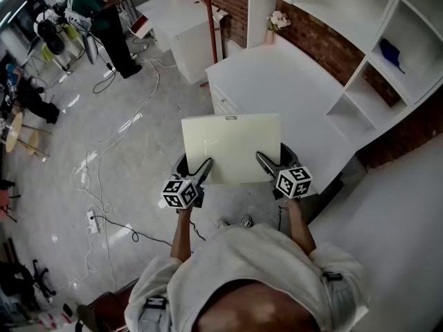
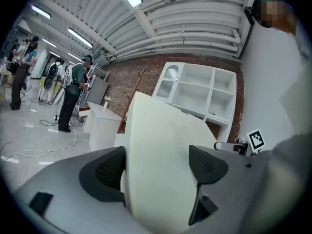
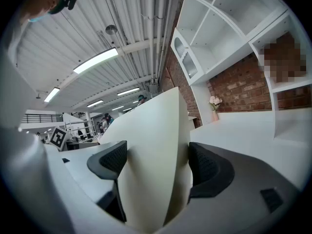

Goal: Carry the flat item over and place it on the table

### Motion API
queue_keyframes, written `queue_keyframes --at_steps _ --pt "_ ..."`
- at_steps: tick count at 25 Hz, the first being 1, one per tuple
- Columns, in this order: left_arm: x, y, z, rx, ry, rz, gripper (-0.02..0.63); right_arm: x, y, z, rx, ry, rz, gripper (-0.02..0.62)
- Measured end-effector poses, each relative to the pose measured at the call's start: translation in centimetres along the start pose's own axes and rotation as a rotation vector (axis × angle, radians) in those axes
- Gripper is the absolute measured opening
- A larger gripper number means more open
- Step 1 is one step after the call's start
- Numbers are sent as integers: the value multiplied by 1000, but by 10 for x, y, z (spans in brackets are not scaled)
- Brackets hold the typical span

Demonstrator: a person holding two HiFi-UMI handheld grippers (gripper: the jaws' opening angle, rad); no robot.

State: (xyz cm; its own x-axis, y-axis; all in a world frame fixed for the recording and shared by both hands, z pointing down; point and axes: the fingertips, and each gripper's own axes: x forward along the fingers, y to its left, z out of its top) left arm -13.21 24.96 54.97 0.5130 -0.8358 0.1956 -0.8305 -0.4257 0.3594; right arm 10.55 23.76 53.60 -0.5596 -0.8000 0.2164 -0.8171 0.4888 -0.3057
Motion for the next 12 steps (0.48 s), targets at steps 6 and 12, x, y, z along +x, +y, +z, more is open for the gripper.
queue_keyframes --at_steps 6,12 --pt "-4 -2 -2 2 0 2 416 -4 2 -1 -4 0 0 396" --pt "-3 -7 -4 0 4 1 416 -9 -2 -2 0 6 0 396"
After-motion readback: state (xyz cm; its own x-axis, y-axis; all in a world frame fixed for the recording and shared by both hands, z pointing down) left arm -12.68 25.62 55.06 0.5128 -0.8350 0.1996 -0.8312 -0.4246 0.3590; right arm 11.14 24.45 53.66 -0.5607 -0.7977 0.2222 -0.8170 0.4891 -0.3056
